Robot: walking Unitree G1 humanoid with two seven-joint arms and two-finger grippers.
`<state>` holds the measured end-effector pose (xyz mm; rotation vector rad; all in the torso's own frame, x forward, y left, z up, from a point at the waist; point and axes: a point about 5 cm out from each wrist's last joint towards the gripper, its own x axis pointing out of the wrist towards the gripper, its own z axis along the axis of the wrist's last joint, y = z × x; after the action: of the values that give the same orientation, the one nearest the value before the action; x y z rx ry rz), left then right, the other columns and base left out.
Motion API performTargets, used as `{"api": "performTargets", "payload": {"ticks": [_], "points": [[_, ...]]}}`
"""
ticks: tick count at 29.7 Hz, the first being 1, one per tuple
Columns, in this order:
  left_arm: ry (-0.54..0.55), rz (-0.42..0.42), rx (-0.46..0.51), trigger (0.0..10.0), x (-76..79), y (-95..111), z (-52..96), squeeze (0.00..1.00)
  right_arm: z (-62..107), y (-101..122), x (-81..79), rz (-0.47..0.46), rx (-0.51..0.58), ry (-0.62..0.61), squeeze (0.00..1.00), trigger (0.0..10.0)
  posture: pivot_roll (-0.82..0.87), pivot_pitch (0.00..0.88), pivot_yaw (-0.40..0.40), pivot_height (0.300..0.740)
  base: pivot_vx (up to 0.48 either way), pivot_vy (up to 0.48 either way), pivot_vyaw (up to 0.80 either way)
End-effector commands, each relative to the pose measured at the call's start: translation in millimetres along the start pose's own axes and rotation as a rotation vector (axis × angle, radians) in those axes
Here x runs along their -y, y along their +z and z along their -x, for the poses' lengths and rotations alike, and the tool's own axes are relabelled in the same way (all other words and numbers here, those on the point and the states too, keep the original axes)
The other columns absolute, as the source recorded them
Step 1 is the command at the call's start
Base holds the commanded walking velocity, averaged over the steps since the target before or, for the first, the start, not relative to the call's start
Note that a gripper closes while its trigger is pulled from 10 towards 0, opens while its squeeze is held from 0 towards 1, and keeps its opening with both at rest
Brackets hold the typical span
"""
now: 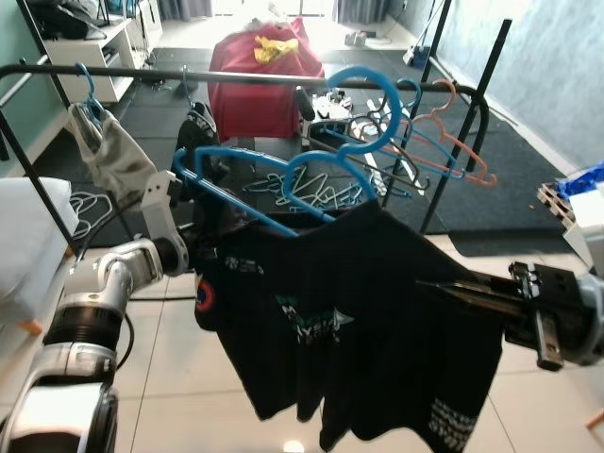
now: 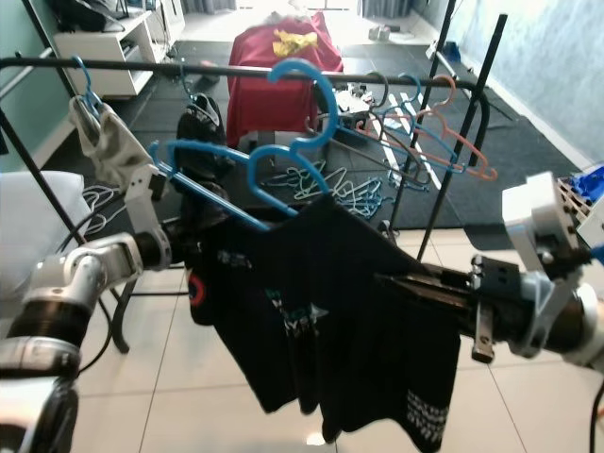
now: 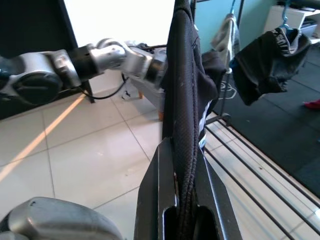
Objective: Hang hanger
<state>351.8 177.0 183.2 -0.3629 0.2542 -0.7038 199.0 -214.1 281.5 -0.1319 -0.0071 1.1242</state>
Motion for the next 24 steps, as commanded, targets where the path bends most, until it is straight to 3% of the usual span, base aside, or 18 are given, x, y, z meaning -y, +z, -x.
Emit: {"api": "performTargets", "payload": {"ticks": [1,2,5,6,8,11,13,16,19,21,22,23,24], "points": [[-0.07,-0.026,0.029,10.0,8.9,5.1,-1.4,0.0,1.7,4.4,-0.6,0.036,0.005,-0.007,0.0,0.0,-0.13,0.078,0.003,0.74,0.0,0.0,0.0],[-0.178,-0.043,0.052,10.0,19.2,6.4,4.4,1.0,2.2,0.8,1.5,0.033,-0.025,-0.026,0.0,0.0,-0.13,0.078,0.003,0.74,0.0,0.0,0.0],[-0.255,-0.105,0.038,10.0,25.3,4.9,12.3,1.0,3.5,-4.5,2.3,0.029,-0.072,-0.039,0.0,0.0,-0.13,0.078,0.003,0.74,0.0,0.0,0.0],[-0.299,-0.169,-0.025,10.0,25.3,-1.0,22.6,1.0,5.9,-9.8,2.5,0.021,-0.119,-0.047,0.0,0.0,-0.14,0.077,0.0,0.74,0.0,0.0,0.0],[-0.299,-0.169,-0.025,10.0,25.3,-1.0,22.6,1.0,5.9,-9.8,2.5,0.021,-0.119,-0.047,0.0,0.0,-0.14,0.077,0.0,0.74,0.0,0.0,0.0],[-0.39,-0.325,-0.259,10.0,16.9,-18.2,65.8,1.0,17.3,-18.7,3.2,0.001,-0.235,-0.067,0.0,0.0,-0.13,0.084,-0.004,0.74,0.0,0.0,0.0],[-0.39,-0.325,-0.259,10.0,16.9,-18.2,65.8,1.0,17.3,-18.7,3.2,0.001,-0.235,-0.067,0.0,0.0,-0.13,0.084,-0.004,0.74,0.0,0.0,0.0],[-0.378,-0.373,-0.355,10.0,11.0,-20.2,83.1,1.0,21.6,-18.3,3.8,-0.003,-0.26,-0.067,0.0,0.0,-0.13,0.085,-0.006,0.74,0.0,0.0,0.0],[-0.339,-0.409,-0.376,10.0,6.8,-17.8,86.3,1.0,23.2,-17.9,4.3,-0.006,-0.269,-0.065,0.0,0.0,-0.13,0.086,-0.01,0.74,0.0,0.0,0.0],[-0.278,-0.522,-0.319,10.0,4.4,-4.5,84.0,1.0,25.4,-19.8,3.2,-0.023,-0.301,-0.037,0.0,0.0,-0.13,0.088,-0.014,0.74,0.0,0.0,0.0],[-0.313,-0.544,-0.212,10.0,13.6,5.7,77.4,1.0,25.1,-23.3,0.1,-0.045,-0.327,-0.003,0.0,0.0,-0.13,0.087,-0.016,0.74,0.0,0.0,0.0],[-0.313,-0.544,-0.212,10.0,13.6,5.7,77.4,1.0,25.1,-23.3,0.1,-0.045,-0.327,-0.003,0.0,0.0,-0.13,0.087,-0.016,0.74,0.0,0.0,0.0],[-0.375,-0.569,-0.12,10.0,26.8,14.5,72.3,0.0,24.5,-27.7,-3.8,-0.064,-0.356,0.036,0.0,0.0,-0.13,0.087,-0.016,0.74,0.0,0.0,0.0]]}}
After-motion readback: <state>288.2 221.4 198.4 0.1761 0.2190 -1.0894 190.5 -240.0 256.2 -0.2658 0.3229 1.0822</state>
